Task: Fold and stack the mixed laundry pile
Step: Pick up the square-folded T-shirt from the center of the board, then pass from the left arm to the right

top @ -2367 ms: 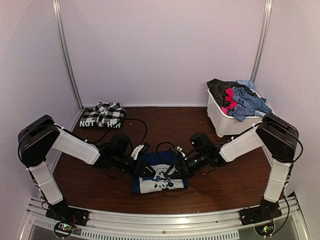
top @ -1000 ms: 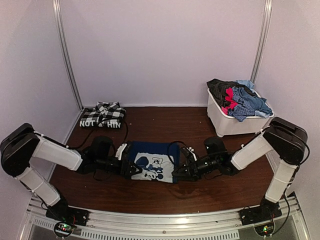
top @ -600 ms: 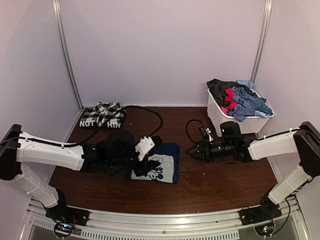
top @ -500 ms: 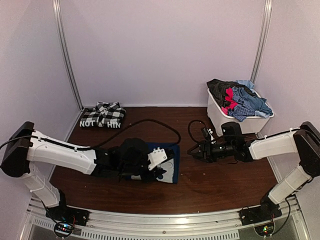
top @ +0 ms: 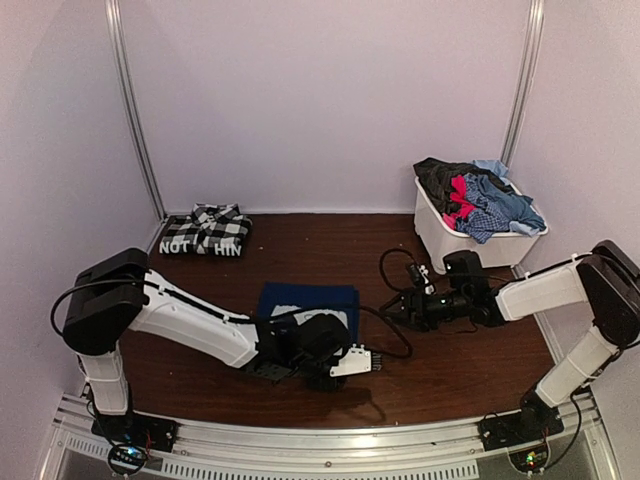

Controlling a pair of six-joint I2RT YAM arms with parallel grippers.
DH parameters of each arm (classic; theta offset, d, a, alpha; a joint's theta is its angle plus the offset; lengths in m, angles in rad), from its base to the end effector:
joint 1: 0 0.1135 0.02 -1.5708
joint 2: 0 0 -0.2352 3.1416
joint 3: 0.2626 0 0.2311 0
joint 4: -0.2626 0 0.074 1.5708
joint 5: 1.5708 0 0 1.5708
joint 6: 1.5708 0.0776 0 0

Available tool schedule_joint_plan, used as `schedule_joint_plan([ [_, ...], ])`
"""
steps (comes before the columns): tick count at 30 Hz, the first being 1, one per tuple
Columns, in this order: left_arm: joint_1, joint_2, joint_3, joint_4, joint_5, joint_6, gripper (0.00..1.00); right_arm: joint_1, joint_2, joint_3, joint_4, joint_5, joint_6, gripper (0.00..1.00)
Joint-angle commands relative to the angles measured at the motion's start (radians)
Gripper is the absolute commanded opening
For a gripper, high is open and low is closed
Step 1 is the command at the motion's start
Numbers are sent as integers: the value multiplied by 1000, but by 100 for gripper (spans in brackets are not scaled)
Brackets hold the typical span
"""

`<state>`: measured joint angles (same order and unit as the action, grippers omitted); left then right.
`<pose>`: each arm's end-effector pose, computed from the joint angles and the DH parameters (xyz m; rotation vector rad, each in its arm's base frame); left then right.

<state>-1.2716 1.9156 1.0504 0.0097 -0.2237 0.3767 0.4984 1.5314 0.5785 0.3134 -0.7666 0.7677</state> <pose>0.1308 -0.3657 0.0909 1.6938 1.7047 -0.1451 0.2318 0.1874 0.1238 -0.1595 2.4403 1.4918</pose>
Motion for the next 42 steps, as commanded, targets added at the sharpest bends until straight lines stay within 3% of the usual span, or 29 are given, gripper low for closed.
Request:
schedule_joint_plan([
  [1,-2,55,50,1,5,42,32,-5,31,-22,70,-15,20,62],
  [4,-3,81,58,26,-4,36,28,-1,51,-20,82,-8,32,62],
  [9,6,57,56,71,-9,-2,0,27,105,8,111,-8,63,67],
  [16,54,-56,11,147,96,-55,0,80,206,43,234,-30,163,74],
  [23,55,-70,10,152,105,-58,0,129,281,68,380,-36,289,80],
  [37,52,-138,-32,156,173,-34,0,128,484,148,578,-2,462,59],
  [42,35,-150,-51,142,156,-9,0,100,549,212,559,7,461,55],
])
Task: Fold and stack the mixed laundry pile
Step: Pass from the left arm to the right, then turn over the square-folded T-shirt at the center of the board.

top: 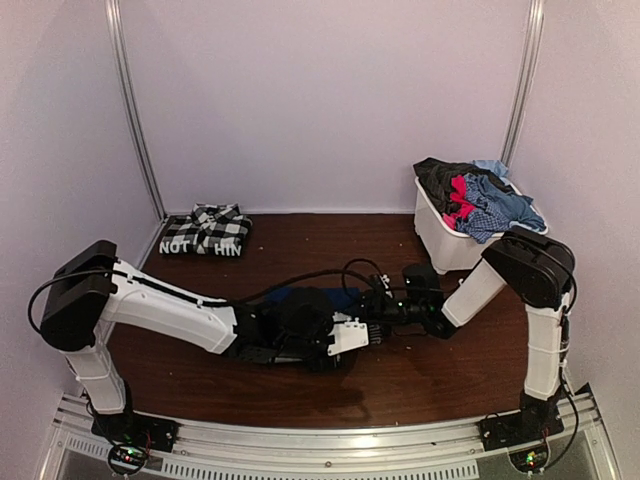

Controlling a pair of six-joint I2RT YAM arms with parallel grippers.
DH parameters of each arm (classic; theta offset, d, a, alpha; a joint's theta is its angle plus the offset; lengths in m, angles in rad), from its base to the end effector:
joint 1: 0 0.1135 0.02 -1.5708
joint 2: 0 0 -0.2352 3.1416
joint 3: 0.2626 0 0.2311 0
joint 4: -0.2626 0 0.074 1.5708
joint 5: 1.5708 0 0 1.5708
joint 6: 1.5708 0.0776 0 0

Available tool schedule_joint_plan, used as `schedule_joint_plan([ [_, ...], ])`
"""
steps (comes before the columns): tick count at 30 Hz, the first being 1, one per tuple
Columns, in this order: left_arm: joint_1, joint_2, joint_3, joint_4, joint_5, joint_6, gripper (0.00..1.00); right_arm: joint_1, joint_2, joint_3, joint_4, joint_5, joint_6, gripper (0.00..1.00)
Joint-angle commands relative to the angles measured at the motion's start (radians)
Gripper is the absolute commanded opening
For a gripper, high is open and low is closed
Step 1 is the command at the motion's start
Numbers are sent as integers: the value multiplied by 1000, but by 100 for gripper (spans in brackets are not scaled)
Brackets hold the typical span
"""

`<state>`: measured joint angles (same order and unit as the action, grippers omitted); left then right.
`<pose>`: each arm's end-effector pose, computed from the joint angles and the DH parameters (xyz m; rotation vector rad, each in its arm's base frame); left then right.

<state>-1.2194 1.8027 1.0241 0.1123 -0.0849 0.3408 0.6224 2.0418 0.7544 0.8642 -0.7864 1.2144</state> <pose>0.1418 -0.3677 0.1348 1.5574 1.6403 -0.3803 0.2639 0.2569 0.0727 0.0834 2.4464 1.8097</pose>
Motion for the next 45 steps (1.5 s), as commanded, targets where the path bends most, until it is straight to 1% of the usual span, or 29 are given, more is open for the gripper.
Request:
schedule_joint_plan([
  [1,-22,-40,-26,35,13,31,0,-31,46,42,8,27,15,54],
  [6,-38,-53,-34,25,5,35,0,-59,87,88,-13,19,8,50],
  [12,-40,-59,-42,25,-6,42,0,-60,132,123,-18,10,12,36],
  [15,-40,-68,-44,29,-16,35,0,-61,146,135,-27,7,1,23],
  [17,-40,-75,-48,32,-33,20,0,-61,147,137,-21,1,3,11],
  [19,-36,-85,-51,40,-80,-26,13,-64,130,146,-53,-4,-27,0],
  [20,-30,-98,-58,40,-92,-60,21,-66,111,155,-86,-3,-59,0],
  [22,-5,-145,-89,49,-86,-138,38,-73,55,191,-204,15,-163,0],
  [23,10,-178,-116,61,-81,-172,49,-76,23,213,-294,35,-235,0],
  [25,42,-253,-174,90,-90,-239,67,-86,-44,259,-461,81,-369,0],
  [27,94,-338,-217,93,-83,-319,80,-99,-90,317,-595,101,-489,0],
  [28,126,-372,-235,89,-67,-366,84,-106,-108,349,-676,120,-555,0],
  [32,249,-501,-313,78,-43,-502,88,-134,-185,492,-991,251,-822,0],
  [36,321,-605,-369,50,-80,-576,91,-140,-244,680,-1229,480,-1065,0],
  [38,351,-648,-387,32,-91,-604,92,-135,-255,783,-1310,556,-1165,0],
  [41,390,-700,-407,-5,-114,-643,95,-99,-246,921,-1380,628,-1282,0],
  [45,446,-757,-412,-76,-150,-705,98,-4,-130,1075,-1502,733,-1399,0],
])
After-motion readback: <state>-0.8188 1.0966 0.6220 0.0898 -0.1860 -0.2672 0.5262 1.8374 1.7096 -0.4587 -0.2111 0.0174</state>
